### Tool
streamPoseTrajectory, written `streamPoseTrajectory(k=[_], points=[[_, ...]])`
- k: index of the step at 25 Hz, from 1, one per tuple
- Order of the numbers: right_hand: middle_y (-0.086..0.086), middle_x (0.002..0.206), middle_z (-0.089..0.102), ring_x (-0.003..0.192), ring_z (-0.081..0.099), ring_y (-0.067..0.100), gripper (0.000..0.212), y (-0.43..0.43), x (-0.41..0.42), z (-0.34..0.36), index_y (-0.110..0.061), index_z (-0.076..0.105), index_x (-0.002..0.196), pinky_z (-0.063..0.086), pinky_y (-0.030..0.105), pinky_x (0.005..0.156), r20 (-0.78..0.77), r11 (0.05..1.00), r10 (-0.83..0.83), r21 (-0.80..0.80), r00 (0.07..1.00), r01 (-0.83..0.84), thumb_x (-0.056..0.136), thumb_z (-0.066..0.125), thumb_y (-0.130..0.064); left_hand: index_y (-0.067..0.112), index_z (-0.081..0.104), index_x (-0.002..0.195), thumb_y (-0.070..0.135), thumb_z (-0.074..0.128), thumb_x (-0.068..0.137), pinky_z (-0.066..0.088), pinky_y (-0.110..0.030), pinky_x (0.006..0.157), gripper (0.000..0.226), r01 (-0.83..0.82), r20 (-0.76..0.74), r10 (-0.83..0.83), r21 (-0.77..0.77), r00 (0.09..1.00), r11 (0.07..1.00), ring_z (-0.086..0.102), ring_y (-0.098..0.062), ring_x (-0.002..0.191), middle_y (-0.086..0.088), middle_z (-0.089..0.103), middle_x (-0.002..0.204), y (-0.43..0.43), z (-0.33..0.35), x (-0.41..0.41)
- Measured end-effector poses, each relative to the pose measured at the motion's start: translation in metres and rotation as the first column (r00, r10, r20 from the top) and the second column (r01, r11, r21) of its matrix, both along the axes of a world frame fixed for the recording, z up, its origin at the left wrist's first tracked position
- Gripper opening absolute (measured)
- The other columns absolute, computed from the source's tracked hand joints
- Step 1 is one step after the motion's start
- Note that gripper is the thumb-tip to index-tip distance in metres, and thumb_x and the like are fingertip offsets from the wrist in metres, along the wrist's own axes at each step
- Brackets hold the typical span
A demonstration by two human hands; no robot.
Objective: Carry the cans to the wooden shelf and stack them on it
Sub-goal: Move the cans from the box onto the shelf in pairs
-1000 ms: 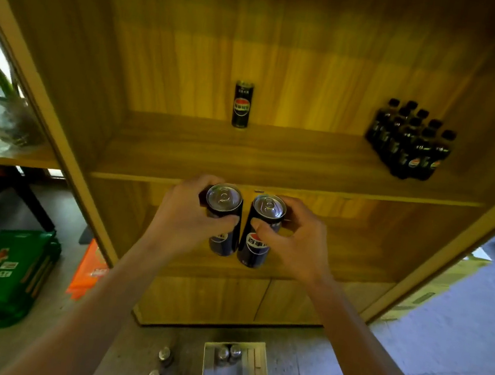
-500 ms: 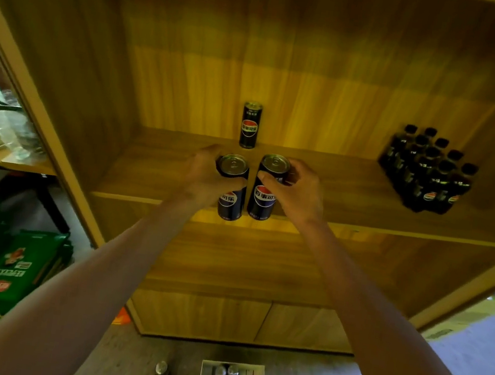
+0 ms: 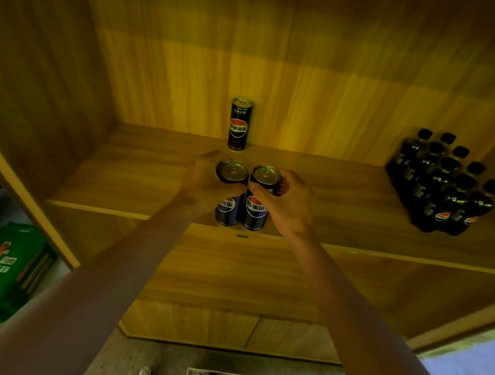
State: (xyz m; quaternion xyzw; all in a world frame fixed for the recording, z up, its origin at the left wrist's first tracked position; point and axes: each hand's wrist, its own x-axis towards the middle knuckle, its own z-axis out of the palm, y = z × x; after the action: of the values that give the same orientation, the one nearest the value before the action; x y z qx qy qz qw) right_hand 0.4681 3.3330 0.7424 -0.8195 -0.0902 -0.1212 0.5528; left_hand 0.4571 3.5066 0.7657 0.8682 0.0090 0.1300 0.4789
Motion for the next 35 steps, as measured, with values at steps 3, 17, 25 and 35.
streamPoseTrajectory(k=[3, 17, 25, 35], points=[[-0.006, 0.107, 0.07, 0.097, 0.068, 0.006, 0.044, -0.002, 0.002, -0.007, -0.016, 0.065, 0.114, 0.057, 0.02, 0.081, -0.007, 0.998, 0.045, 0.039, 0.999, -0.045, 0.076, 0.086, -0.025, 0.012, 0.063, 0.111, 0.012, 0.088, 0.065, 0.049, -0.018, 0.071, 0.053, 0.043, 0.019, -0.042, -0.057, 0.999, 0.997, 0.064, -0.011, 0.091, 0.004, 0.065, 0.099, 0.005, -0.005, 0.002], [0.005, 0.119, 0.07, 0.103, 0.066, 0.013, 0.048, 0.003, 0.062, -0.024, -0.012, 0.061, 0.123, 0.058, 0.035, 0.089, -0.104, 0.997, 0.077, 0.011, 0.992, -0.077, 0.081, 0.082, -0.023, 0.012, 0.061, 0.12, 0.012, 0.089, 0.063, 0.051, -0.03, 0.086, 0.063, -0.066, -0.068, 0.062, -0.059, 0.996, 0.996, 0.064, -0.016, 0.101, -0.001, 0.068, 0.113, 0.012, -0.017, 0.067], [0.012, 0.127, 0.067, 0.116, 0.065, 0.025, 0.056, 0.029, 0.167, -0.022, -0.009, 0.059, 0.128, 0.055, 0.045, 0.097, -0.113, 0.999, -0.041, -0.024, 0.993, 0.038, 0.079, 0.082, -0.025, 0.008, 0.063, 0.11, 0.021, 0.089, 0.064, 0.048, -0.03, 0.075, 0.055, -0.221, -0.073, 0.221, -0.001, 0.973, 0.975, 0.068, -0.026, 0.102, -0.011, 0.071, 0.112, 0.014, -0.014, 0.152], [0.009, 0.122, 0.07, 0.113, 0.066, 0.024, 0.056, 0.045, 0.233, -0.016, -0.01, 0.064, 0.126, 0.053, 0.032, 0.09, -0.064, 0.98, -0.178, -0.102, 0.982, 0.171, 0.079, 0.083, -0.032, 0.008, 0.064, 0.115, 0.025, 0.088, 0.068, 0.046, -0.024, 0.077, 0.056, -0.262, -0.023, 0.265, 0.092, 0.964, 0.961, 0.067, -0.024, 0.106, -0.009, 0.071, 0.115, 0.013, -0.012, 0.187]])
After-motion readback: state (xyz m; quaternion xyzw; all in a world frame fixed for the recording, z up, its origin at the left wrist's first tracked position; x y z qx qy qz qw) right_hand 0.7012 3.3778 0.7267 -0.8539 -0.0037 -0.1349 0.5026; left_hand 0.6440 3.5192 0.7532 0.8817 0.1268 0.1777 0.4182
